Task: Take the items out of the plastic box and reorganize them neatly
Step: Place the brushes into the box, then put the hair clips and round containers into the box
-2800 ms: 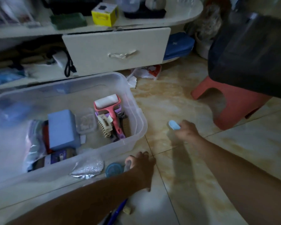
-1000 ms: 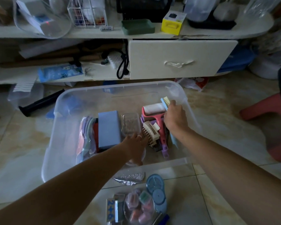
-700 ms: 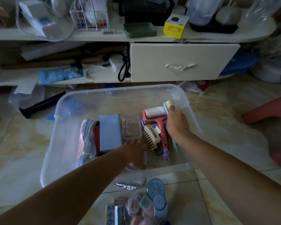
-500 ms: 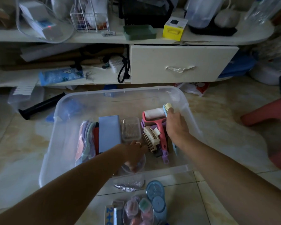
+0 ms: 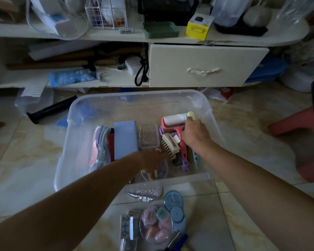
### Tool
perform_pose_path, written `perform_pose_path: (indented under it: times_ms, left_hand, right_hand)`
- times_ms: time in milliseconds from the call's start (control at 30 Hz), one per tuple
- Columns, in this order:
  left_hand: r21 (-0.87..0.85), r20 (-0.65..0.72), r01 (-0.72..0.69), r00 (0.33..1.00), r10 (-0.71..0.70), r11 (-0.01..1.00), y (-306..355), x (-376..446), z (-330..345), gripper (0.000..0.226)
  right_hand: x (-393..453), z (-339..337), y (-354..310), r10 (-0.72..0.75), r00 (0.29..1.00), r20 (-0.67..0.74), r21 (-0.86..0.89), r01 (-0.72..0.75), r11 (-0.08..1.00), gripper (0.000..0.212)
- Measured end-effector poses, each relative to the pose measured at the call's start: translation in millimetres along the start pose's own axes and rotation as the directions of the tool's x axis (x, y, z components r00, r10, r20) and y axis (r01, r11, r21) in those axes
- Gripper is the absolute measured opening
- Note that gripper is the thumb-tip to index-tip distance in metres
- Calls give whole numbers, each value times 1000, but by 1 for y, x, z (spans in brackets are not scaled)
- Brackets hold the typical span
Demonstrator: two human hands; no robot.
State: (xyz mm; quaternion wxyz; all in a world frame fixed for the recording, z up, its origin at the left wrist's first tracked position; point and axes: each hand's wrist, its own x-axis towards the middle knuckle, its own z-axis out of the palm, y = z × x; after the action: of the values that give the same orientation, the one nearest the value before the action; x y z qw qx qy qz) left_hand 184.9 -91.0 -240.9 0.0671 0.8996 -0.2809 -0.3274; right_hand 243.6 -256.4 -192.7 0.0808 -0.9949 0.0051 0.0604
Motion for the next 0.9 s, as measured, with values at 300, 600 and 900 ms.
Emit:
perform_pose_path:
  times_ms: [300, 600, 900]
  left_hand:
    - [-81, -210, 80, 973, -95, 994, 6, -17, -30, 33]
    - [-58, -523, 192, 830, -193, 980, 50, -44, -66, 31]
    - [-36, -595, 239, 775, -213, 970, 133, -116, -76, 34]
  right_hand:
    - [-18, -28, -15, -81, 996, 48, -54, 83, 995, 35]
    - [-59, -61, -34, -318, 931, 176, 60, 313, 948, 13]
    - [-113, -116, -33, -160, 872, 462, -70, 216, 974, 6]
